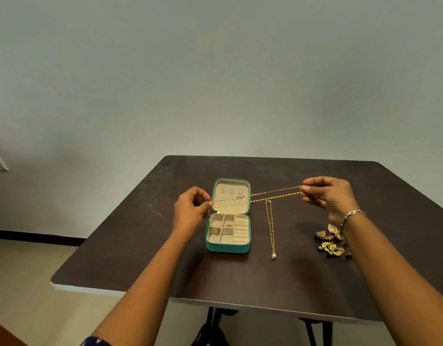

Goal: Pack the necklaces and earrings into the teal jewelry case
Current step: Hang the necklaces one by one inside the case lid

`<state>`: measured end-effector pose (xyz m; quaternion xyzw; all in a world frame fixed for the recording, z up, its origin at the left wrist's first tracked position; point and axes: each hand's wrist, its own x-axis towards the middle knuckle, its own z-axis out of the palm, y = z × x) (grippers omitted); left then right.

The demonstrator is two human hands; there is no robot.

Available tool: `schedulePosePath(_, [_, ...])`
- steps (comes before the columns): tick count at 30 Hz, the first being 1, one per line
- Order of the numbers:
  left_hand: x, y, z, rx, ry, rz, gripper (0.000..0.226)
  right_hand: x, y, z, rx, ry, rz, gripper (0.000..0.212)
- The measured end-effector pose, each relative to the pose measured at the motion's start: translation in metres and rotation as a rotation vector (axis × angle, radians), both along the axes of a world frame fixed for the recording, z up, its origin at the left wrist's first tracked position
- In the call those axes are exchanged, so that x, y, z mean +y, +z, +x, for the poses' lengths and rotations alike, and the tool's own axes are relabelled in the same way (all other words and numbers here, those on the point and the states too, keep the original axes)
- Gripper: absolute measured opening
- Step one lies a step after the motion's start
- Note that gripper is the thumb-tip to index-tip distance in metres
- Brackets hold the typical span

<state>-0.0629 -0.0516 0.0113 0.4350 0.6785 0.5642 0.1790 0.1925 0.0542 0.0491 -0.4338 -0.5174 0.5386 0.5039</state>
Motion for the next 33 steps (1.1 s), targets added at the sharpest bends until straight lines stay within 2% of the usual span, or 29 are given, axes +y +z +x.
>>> schedulePosePath(5, [-0.005,-0.003,0.013,0.169,-0.084,-0.054,0.023,0.007,0.012,0.004,-0.022,-0.031,0.033,0.014])
schedulePosePath(13, [-0.009,-0.009,0.041,0.363,-0.276,-0.186,0.014,0.021,0.022,0.008,-0.037,-0.07,0.057,0.017])
schedulePosePath(16, [-0.011,-0.01,0.053,0.521,-0.355,-0.187,0.018,0.029,0.023,0.011,-0.032,-0.091,0.062,0.018])
schedulePosePath(21, [-0.015,-0.015,0.07,0.695,-0.405,-0.099,0.021,0.043,0.027,0.012,-0.071,-0.104,0.077,0.022])
schedulePosePath(26, [-0.016,-0.036,0.093,0.76,-0.416,0.031,0.017,0.058,0.026,0.009,-0.156,-0.101,0.104,0.024])
schedulePosePath(30, [-0.018,-0.049,0.117,0.817,-0.322,0.131,0.023,0.072,0.018,0.003,-0.215,-0.089,0.118,0.028])
schedulePosePath(33, [-0.018,-0.055,0.133,0.852,-0.214,0.208,0.016,0.084,0.009,0.0,-0.296,-0.068,0.131,0.027])
